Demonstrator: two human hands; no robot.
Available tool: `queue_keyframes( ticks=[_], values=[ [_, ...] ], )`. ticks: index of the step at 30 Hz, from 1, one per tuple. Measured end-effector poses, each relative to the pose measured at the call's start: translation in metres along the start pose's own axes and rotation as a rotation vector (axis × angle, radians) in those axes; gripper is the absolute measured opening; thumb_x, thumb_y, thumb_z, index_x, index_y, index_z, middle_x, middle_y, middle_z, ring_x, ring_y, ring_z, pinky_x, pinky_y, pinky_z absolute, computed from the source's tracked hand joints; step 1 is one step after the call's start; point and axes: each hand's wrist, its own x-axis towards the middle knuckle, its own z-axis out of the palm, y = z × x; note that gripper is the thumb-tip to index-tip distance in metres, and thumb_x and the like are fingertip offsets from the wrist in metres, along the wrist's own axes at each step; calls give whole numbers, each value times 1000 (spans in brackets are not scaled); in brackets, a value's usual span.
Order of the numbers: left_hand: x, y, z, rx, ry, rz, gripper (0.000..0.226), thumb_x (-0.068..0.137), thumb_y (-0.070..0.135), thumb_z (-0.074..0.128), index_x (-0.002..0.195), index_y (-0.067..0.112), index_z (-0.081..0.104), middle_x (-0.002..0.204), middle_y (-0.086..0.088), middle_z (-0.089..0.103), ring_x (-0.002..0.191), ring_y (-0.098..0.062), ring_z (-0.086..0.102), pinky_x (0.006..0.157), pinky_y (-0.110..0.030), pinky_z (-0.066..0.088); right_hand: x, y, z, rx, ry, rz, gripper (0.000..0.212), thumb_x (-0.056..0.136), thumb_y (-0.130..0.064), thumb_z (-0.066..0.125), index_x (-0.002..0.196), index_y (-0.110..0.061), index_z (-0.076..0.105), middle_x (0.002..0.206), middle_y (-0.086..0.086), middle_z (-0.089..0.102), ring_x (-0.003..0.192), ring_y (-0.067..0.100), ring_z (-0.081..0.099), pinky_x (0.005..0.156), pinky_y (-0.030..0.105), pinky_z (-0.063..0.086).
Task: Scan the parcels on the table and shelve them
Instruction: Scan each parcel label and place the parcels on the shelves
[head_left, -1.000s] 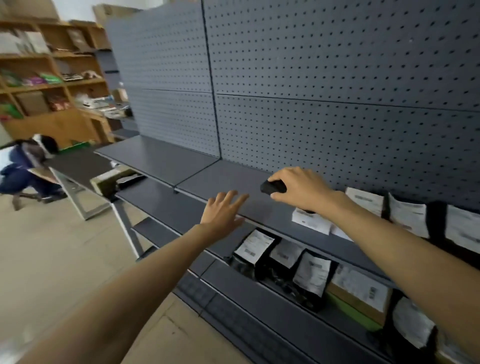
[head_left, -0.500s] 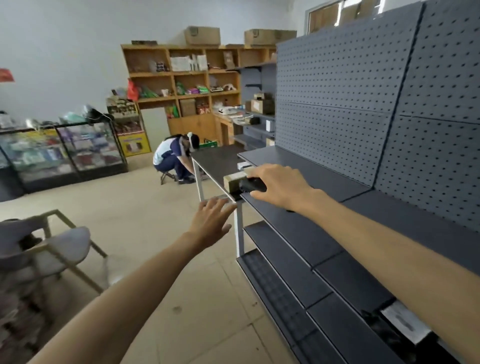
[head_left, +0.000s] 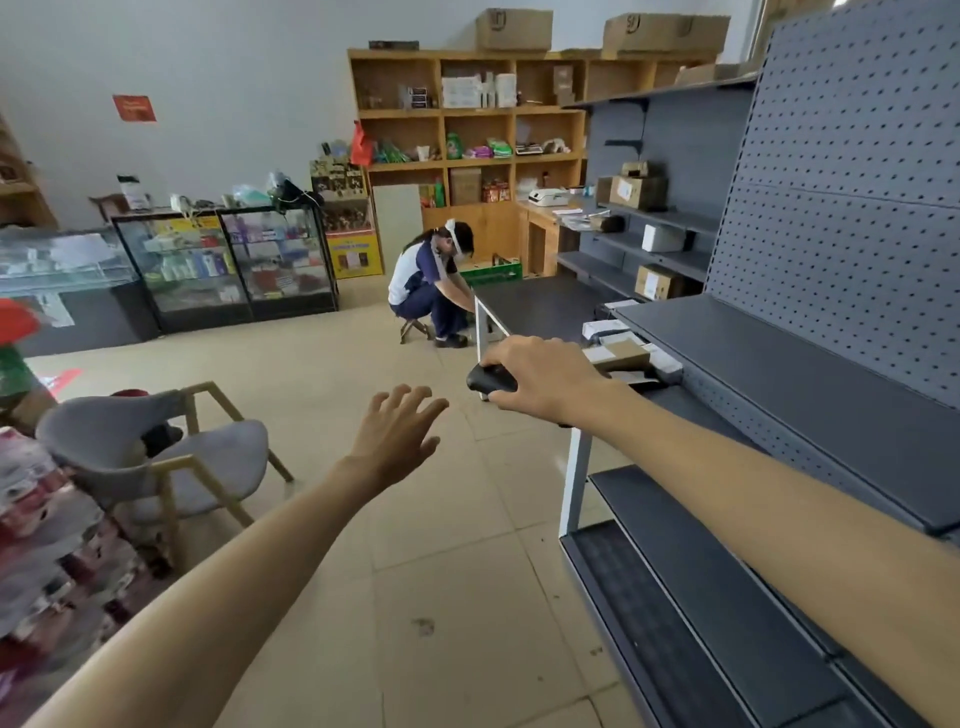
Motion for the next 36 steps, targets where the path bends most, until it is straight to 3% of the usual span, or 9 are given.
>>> queue_keyframes(
  ticks=[7, 16, 20, 24, 30, 36],
  values=[
    [108, -53, 59, 26, -20, 15, 51, 93, 39, 61, 141, 25, 48, 146, -5, 46, 133, -31, 43, 105, -46, 36, 120, 60, 47, -8, 2, -23, 37, 91, -43, 61, 124, -25, 62, 122, 1, 63, 101, 27, 62, 71, 34, 44],
    [330, -137, 92, 63, 53, -45, 50, 94, 40, 60, 141, 27, 48, 144, -4, 48, 130, -29, 46, 102, -45, 41, 331, 192, 43, -45, 73, -83, 38, 90, -39, 64, 124, -22, 64, 126, 2, 63, 111, 27, 60, 83, 42, 54],
    [407, -158, 123, 39, 29, -67, 50, 92, 40, 62, 139, 27, 51, 139, -3, 52, 126, -30, 50, 99, -45, 44, 398, 240, 73, -8, 39, -64, 38, 90, -40, 64, 124, -22, 62, 121, 3, 64, 105, 27, 62, 76, 37, 51],
    [477, -165, 171, 17, -15, -4, 48, 93, 39, 61, 138, 27, 51, 137, -2, 53, 125, -29, 49, 99, -43, 42, 443, 293, 129, 51, -50, 7, 41, 91, -39, 65, 128, -24, 58, 119, 1, 63, 102, 26, 62, 70, 32, 41],
    [605, -180, 241, -34, -54, 123, 47, 95, 38, 60, 139, 26, 49, 139, -1, 52, 129, -28, 46, 101, -43, 39, 519, 376, 202, 96, -153, 167, 40, 86, -44, 65, 120, -24, 61, 116, 2, 66, 101, 29, 63, 83, 42, 53],
    [750, -208, 298, -60, -61, 279, 48, 92, 36, 62, 138, 25, 52, 131, -2, 58, 122, -29, 52, 97, -43, 41, 604, 459, 233, 66, -181, 365, 31, 82, -45, 66, 101, -21, 59, 97, 2, 63, 89, 30, 61, 71, 39, 50]
  ],
)
